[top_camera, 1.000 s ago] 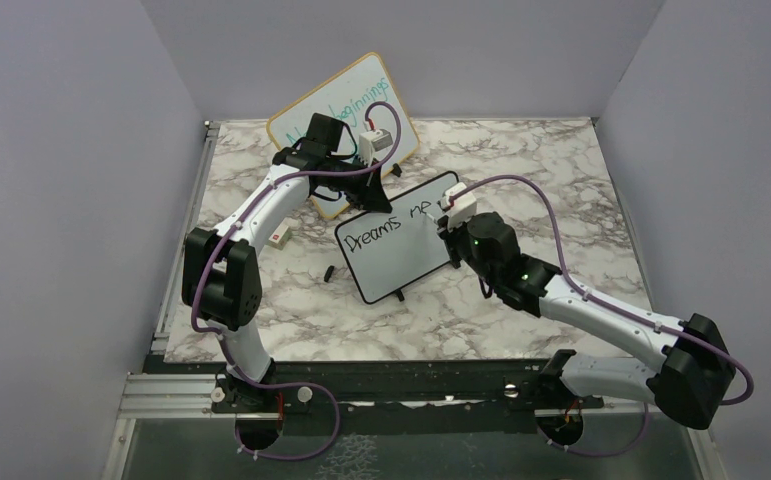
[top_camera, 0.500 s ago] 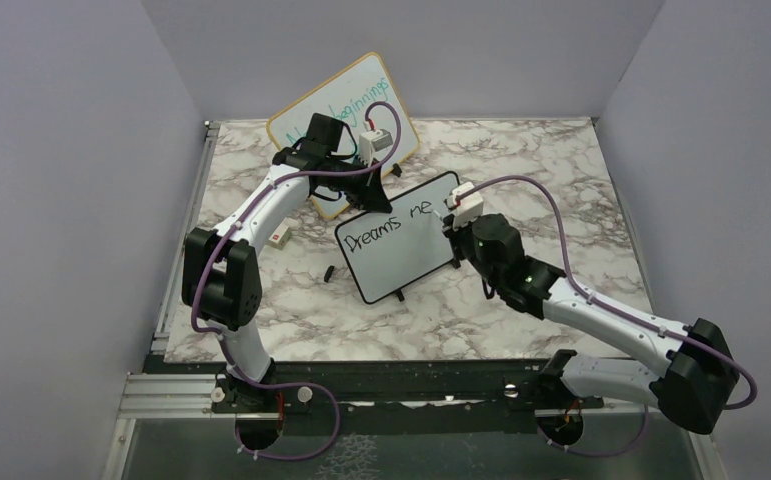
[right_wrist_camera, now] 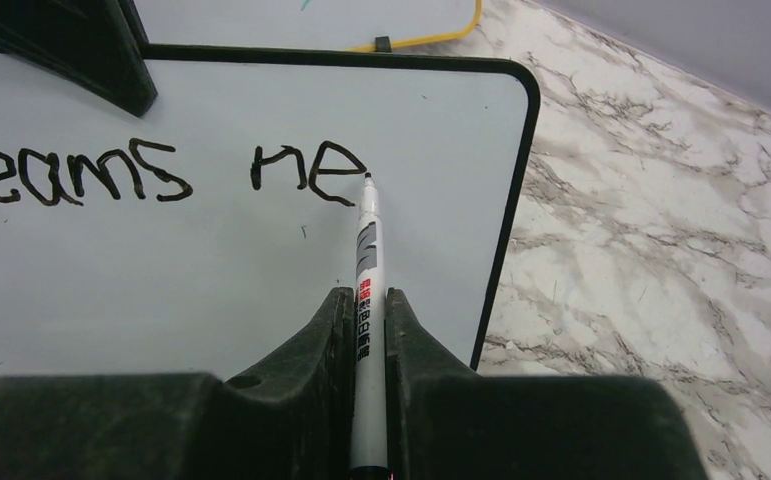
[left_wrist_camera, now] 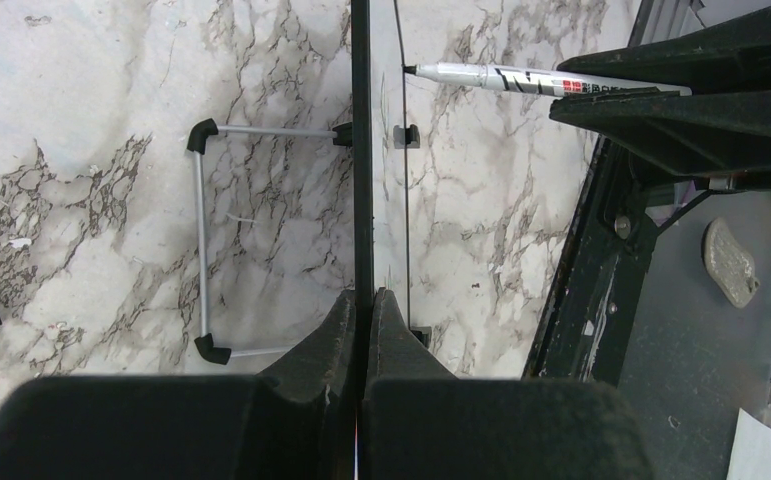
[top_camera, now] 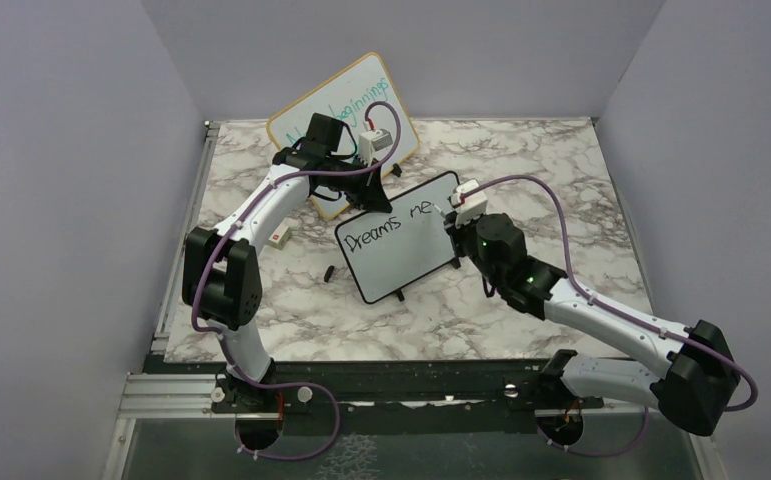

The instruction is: Write a sentence on the whiteboard

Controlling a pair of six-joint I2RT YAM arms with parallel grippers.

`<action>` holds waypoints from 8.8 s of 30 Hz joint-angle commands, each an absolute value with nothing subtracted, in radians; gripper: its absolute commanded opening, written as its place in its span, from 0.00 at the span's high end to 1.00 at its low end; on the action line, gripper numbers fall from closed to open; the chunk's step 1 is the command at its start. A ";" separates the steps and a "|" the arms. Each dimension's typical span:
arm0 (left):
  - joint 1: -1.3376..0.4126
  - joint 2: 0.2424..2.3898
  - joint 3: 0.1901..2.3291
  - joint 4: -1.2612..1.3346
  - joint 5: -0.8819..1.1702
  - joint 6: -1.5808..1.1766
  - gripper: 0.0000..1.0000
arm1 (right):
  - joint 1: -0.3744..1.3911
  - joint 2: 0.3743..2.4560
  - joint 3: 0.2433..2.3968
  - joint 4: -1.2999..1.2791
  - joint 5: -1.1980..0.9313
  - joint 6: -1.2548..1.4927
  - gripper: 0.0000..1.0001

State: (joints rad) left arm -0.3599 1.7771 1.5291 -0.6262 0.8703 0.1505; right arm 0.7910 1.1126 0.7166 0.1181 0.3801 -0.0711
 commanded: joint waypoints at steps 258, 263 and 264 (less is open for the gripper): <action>-0.359 1.794 1.503 -0.670 0.816 0.192 1.00 | 0.710 1.198 0.802 0.242 0.420 -0.106 1.00; -0.358 1.793 1.503 -0.671 0.817 0.193 1.00 | 0.707 1.211 0.797 0.231 0.424 -0.101 1.00; -0.358 1.793 1.503 -0.671 0.818 0.192 1.00 | 0.707 1.210 0.795 0.225 0.421 -0.098 1.00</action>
